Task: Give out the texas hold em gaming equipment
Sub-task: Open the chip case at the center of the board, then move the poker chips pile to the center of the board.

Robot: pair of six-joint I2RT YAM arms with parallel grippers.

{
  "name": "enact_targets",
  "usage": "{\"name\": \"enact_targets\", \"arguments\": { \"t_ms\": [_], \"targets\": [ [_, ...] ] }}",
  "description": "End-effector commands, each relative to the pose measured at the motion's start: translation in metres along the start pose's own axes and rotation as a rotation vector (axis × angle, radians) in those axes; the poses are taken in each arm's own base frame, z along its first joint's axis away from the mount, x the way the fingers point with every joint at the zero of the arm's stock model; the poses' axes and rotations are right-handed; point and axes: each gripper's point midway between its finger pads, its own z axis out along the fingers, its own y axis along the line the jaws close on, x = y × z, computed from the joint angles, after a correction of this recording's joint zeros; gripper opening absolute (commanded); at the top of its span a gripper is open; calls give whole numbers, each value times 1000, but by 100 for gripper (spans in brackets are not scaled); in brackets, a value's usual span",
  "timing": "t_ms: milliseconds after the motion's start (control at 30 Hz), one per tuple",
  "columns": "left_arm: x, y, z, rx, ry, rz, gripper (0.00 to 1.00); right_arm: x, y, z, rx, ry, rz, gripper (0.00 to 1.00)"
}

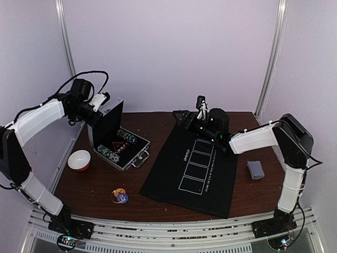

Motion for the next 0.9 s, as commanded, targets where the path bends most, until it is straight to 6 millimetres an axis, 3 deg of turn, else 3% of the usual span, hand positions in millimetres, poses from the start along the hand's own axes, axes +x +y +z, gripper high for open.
{"name": "enact_targets", "arguments": {
  "t_ms": [0, 133, 233, 367, 633, 867],
  "targets": [
    [-35, -4, 0, 173, -178, -165, 9, -8, -9, -19, 82, 24, -111, 79],
    [-13, 20, 20, 144, -142, -222, 11, -13, -6, -33, 102, 47, -172, 80],
    [-9, 41, 27, 145, -145, -262, 15, -14, -2, -38, 104, 64, -208, 81],
    [3, 72, 36, 33, -105, -262, 37, -18, 5, -42, 90, 74, -237, 82],
    [19, 86, 40, -76, -68, -237, 73, -17, 10, -40, 64, 82, -238, 83],
    [5, 100, 19, -141, -129, -260, 84, -9, 10, -36, 53, 121, -229, 83]
  ]
}}
